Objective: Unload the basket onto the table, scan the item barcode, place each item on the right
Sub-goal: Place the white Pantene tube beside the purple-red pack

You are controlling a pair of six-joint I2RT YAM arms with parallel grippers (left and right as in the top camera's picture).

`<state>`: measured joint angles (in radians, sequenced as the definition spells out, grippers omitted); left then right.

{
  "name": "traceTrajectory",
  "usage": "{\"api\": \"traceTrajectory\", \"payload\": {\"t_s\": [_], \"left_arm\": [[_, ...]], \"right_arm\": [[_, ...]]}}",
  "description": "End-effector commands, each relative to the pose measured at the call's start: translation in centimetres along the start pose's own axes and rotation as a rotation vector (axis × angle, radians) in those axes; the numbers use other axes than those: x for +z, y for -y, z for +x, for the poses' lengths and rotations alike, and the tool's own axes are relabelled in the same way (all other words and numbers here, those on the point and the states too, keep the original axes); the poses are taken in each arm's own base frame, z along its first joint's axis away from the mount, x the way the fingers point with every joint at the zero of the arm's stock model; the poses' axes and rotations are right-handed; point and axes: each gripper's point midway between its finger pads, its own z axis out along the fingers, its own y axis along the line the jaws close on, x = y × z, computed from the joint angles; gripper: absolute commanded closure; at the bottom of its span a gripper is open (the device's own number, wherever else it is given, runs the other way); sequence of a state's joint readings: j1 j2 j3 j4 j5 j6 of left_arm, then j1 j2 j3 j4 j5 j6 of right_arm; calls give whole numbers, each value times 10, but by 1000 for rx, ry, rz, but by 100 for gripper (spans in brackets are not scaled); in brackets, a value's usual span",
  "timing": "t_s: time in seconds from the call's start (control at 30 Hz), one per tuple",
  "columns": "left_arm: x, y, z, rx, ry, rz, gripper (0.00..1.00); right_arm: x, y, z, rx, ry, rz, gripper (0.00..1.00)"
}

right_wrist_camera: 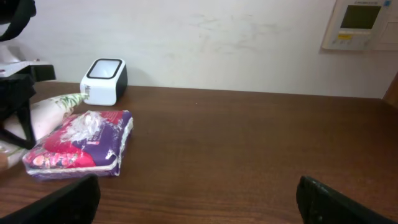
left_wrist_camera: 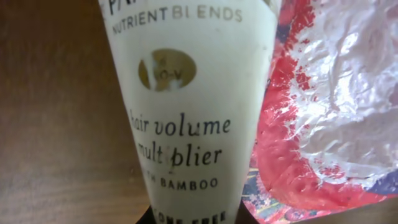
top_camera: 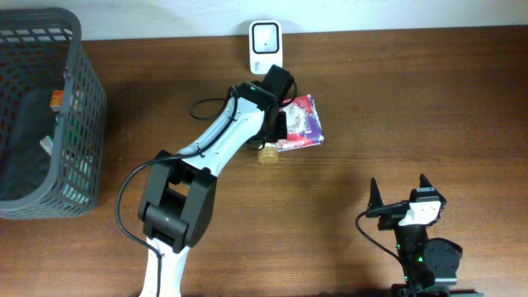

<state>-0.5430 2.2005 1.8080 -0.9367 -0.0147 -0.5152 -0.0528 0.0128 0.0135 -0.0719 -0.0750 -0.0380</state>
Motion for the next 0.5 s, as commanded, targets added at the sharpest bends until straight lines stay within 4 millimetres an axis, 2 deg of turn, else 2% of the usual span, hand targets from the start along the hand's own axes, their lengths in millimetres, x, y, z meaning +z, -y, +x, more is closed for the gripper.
{"api": "traceTrajectory", "payload": {"t_s": [0.0,0.07,0.13,0.23,0.27,0.37,0.4,0.47], "left_arm": [[2,19,-7,186,26,76,81],[2,18,-8,206,33,72,74],[-3,13,-16,189,47,74,73],[-21,-1,-32,145,75,74,72],[-24,-6,-34,120,75,72,68],[-25,-15,-32,101,55,59,49],[-30,-18,-34,95,58,59,48],[-52,-22,-47,77,98,69,46]], "right_arm": [[0,2,3,-2,-3,8,1],[0,2,3,-2,-3,8,1],[0,2,3,-2,-3,8,1],[0,2,3,-2,-3,8,1],[0,2,3,-2,-3,8,1],[0,2,3,-2,-4,8,1],[0,2,3,-2,-3,8,1],[0,2,3,-2,-4,8,1]]}}
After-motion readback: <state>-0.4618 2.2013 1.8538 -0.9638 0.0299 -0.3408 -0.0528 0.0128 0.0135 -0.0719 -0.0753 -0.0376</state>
